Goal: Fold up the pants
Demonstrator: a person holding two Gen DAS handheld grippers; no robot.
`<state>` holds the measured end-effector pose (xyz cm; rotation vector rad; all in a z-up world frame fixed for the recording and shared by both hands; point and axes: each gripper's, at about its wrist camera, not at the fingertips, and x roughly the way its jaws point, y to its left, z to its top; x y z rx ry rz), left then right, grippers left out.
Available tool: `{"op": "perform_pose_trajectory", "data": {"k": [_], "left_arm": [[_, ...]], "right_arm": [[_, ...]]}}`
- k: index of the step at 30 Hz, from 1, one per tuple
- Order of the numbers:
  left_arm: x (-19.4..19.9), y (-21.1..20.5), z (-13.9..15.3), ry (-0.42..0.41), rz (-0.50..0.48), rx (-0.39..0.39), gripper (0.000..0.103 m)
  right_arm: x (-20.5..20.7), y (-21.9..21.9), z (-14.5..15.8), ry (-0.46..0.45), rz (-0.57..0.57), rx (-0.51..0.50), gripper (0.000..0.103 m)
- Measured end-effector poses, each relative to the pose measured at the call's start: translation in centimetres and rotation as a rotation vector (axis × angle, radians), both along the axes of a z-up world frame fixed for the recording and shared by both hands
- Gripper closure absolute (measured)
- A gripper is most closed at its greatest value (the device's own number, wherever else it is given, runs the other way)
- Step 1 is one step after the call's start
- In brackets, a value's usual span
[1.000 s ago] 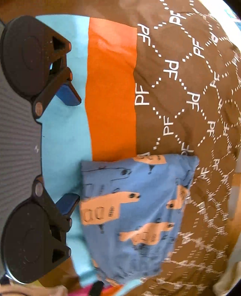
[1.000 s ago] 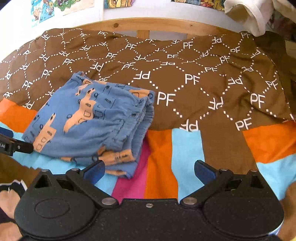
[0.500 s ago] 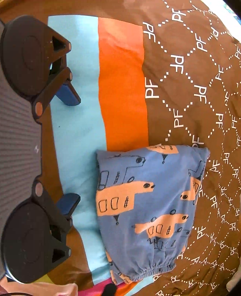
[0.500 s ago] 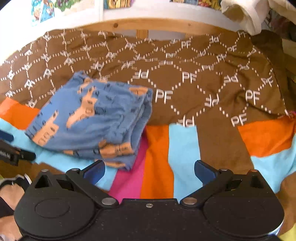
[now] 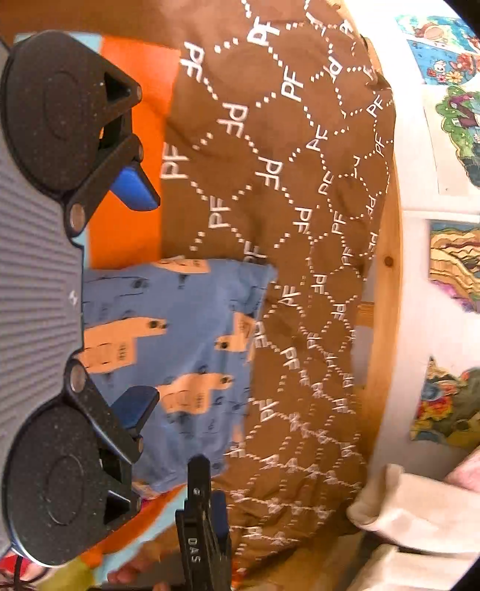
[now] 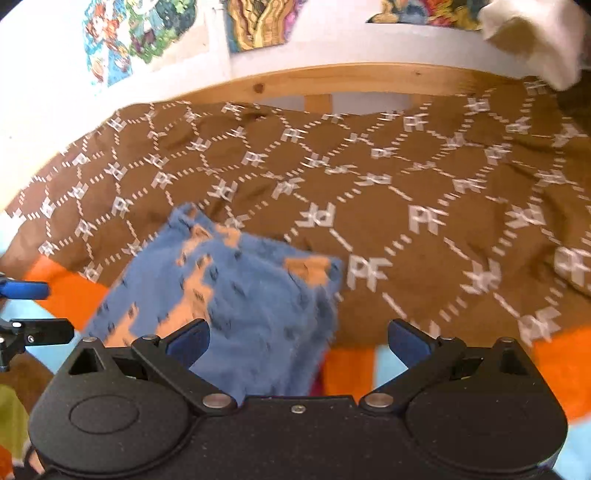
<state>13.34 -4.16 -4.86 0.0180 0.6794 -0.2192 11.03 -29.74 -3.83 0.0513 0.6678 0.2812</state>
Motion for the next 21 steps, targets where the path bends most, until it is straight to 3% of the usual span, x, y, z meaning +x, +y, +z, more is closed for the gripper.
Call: {"op": "perform_pose_trajectory", "data": {"k": [5,9,10,11,13,15,17,18,19,21], "left_arm": [[4.2,2.0,-2.4,0.107,0.036,-0.133,0.002],[5.7,3.8,-4.0,0.209,0.076,-0.282,0.019],[5.8,4.0,-4.2,0.209,0.08,-0.286,0.023],[5.7,4.0,-4.4,0.207,0.073,-0.278,0.028],[5.9,3.8,-4.4,0.22,0.054,-0.258,0.057],[6.2,3.7,-4.6,0.251,0.031,-0.26,0.072],[5.9,3.5,-4.5,0.241,0.031,-0.264,0.078],[5.8,3.4,-4.4,0.227,0.019,-0.253,0.087],[5.6,3.2,-4.2,0.214,0.012,-0.243,0.09],[5.1,3.0,-3.7,0.187,0.006,-0.223,0.095]], "right_arm": [[5.4,-0.9,-1.0,0.079,-0.005,0.136,0.005],[7.2,-2.6,-2.4,0.139,-0.057,0.243,0.019],[6.9,-3.0,-2.5,0.136,-0.062,0.266,0.025],[6.6,-3.1,-2.5,0.134,-0.063,0.275,0.039],[6.1,-3.2,-2.7,0.15,-0.048,0.293,0.057],[5.7,-3.0,-2.8,0.152,-0.046,0.301,0.063],[5.2,-2.5,-2.5,0.13,-0.049,0.28,0.071],[5.1,-2.3,-2.2,0.117,-0.056,0.27,0.073],[4.9,-2.1,-1.9,0.101,-0.064,0.257,0.081],[4.5,-1.8,-1.3,0.067,-0.074,0.222,0.086]]}}
